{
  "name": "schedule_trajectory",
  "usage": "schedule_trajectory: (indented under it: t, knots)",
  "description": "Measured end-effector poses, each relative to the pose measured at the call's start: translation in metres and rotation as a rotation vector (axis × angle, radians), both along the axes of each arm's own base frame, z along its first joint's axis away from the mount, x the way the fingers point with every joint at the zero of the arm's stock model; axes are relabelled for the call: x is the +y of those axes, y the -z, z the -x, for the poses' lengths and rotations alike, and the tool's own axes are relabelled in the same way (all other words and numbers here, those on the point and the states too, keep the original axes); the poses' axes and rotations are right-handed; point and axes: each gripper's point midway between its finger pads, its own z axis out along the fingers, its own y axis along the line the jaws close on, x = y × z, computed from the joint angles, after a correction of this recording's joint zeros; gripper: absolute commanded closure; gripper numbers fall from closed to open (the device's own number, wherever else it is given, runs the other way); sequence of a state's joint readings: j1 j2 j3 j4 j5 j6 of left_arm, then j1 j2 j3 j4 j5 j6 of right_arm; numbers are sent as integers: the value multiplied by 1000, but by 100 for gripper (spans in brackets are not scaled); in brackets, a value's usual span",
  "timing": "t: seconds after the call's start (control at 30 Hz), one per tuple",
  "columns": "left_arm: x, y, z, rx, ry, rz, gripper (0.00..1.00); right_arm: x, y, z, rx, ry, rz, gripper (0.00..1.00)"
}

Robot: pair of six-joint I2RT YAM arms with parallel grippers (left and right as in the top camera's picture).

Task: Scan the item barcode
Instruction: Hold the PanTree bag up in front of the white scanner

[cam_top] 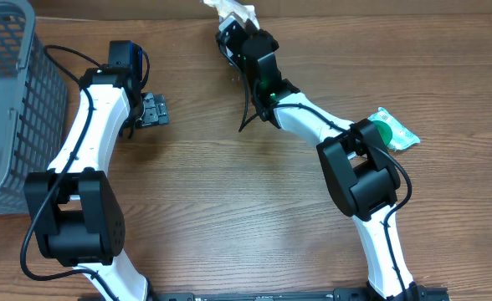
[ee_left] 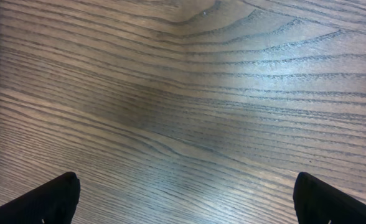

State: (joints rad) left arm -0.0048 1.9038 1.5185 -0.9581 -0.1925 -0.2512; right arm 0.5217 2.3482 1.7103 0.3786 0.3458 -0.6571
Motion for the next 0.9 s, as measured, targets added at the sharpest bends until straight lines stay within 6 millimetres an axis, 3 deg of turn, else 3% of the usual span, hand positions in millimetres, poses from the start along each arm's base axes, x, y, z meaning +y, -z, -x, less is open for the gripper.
schedule_trajectory:
  t: [0.2,0.53,0.9]
  knots:
    - [0,0,0,0,0,0,0,13,-2,5,17,-13,-110,96]
    - [0,0,0,0,0,0,0,12,12,8,114,31,-293,96]
    - [0,0,0,0,0,0,0,7,3,8,126,49,-338,97]
